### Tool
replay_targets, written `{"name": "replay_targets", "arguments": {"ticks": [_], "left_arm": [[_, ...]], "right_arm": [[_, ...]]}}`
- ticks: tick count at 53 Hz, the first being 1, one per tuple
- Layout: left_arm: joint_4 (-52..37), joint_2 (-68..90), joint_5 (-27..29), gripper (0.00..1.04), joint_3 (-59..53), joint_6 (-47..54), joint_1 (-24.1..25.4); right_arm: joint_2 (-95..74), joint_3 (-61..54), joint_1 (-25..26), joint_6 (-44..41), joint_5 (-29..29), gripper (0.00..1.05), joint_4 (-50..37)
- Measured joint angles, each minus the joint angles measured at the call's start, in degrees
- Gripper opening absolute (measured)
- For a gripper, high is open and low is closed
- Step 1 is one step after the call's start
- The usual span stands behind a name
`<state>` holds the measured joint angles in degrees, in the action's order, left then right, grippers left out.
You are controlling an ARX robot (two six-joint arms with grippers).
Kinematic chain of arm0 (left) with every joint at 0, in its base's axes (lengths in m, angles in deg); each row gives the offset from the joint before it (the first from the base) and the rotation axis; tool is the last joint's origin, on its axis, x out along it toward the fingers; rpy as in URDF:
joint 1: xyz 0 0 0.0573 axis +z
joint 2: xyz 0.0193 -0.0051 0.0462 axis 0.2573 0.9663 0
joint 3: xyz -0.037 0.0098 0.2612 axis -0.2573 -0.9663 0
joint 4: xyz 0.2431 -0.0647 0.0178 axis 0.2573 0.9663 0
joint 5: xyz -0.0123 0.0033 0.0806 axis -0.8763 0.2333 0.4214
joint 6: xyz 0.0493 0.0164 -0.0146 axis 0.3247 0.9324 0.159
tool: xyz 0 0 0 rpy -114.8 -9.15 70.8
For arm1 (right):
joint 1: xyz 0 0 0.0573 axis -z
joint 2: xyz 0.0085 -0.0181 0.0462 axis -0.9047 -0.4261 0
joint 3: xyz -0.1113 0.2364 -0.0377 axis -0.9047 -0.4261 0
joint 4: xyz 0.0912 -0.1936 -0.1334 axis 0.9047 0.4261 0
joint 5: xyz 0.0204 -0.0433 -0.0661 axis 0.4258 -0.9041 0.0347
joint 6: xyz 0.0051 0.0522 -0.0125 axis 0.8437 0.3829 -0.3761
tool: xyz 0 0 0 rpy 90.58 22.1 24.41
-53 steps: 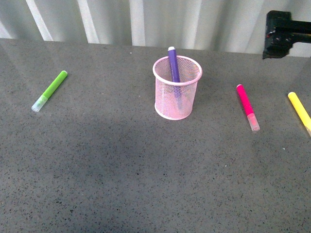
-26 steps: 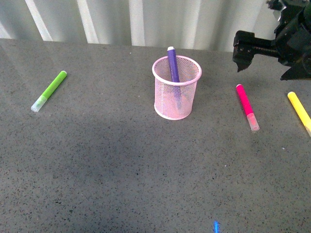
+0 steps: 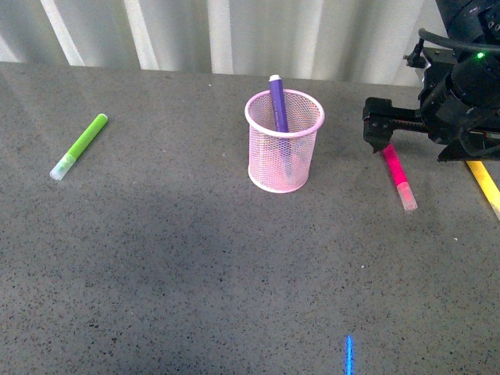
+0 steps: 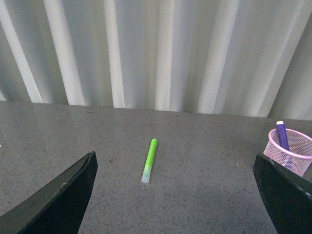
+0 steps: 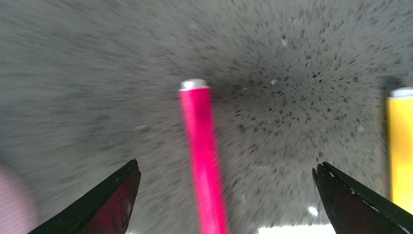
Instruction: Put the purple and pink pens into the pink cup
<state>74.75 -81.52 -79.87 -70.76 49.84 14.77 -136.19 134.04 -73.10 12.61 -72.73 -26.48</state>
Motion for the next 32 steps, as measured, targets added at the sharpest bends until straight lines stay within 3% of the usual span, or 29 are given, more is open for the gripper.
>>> {"name": "replay_targets", "arguments": {"ticks": [29, 32], "left_arm": [[0.0, 0.0, 0.0, 0.98, 0.0, 0.0, 0.0], [0.0, 0.0, 0.0, 0.98, 0.0, 0.0, 0.0]], "right_arm": [[-4.4, 4.5, -0.1, -1.5, 1.8, 0.98, 0.9], [-4.4, 4.5, -0.2, -1.6, 1.5, 0.93, 1.1]]}}
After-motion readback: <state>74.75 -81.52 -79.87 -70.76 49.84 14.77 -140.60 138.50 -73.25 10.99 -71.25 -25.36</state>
